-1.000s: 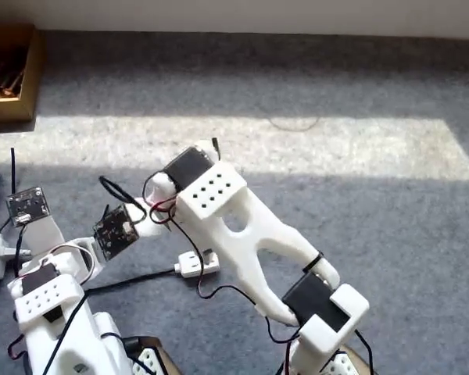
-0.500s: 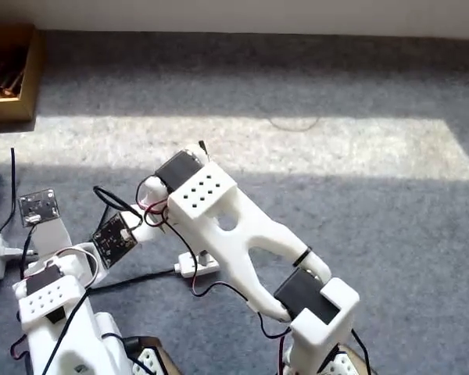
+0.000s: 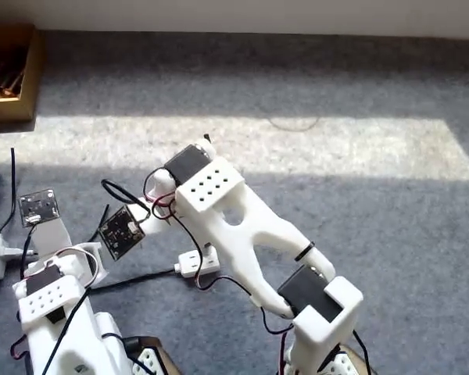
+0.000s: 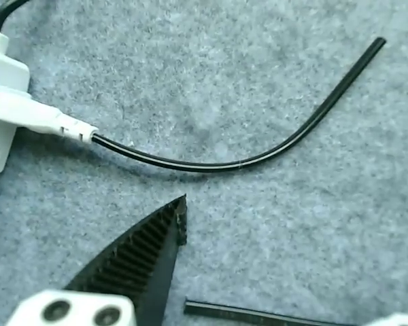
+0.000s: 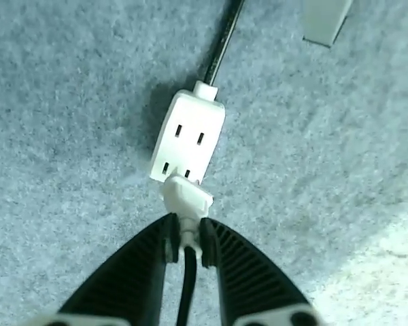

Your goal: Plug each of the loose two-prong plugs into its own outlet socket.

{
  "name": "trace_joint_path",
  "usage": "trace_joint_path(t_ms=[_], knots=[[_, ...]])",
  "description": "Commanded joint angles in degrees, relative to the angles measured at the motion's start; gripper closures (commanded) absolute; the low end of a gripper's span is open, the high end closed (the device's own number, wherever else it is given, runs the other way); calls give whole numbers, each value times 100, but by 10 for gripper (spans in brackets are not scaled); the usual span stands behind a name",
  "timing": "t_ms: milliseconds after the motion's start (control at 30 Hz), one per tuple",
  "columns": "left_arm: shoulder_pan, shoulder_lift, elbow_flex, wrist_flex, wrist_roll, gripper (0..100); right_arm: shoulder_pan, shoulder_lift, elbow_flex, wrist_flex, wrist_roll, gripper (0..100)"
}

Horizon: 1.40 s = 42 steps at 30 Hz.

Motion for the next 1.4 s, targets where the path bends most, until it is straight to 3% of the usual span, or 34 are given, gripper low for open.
trace_joint_path(t_ms=[0,333,533,867,1367], knots=[[66,-40,-13,-70,-44,437,66,-48,242,-356,202,991],[66,-40,-13,-70,-44,437,207,-92,593,-479,211,991],[66,-40,-13,-70,-44,437,189,-127,549,48,229,991],[66,-40,-13,-70,-44,437,-224,-233,637,4,193,991],[66,-40,-4,-70,-44,437,-163,-92,1701,-1226,-185,991]])
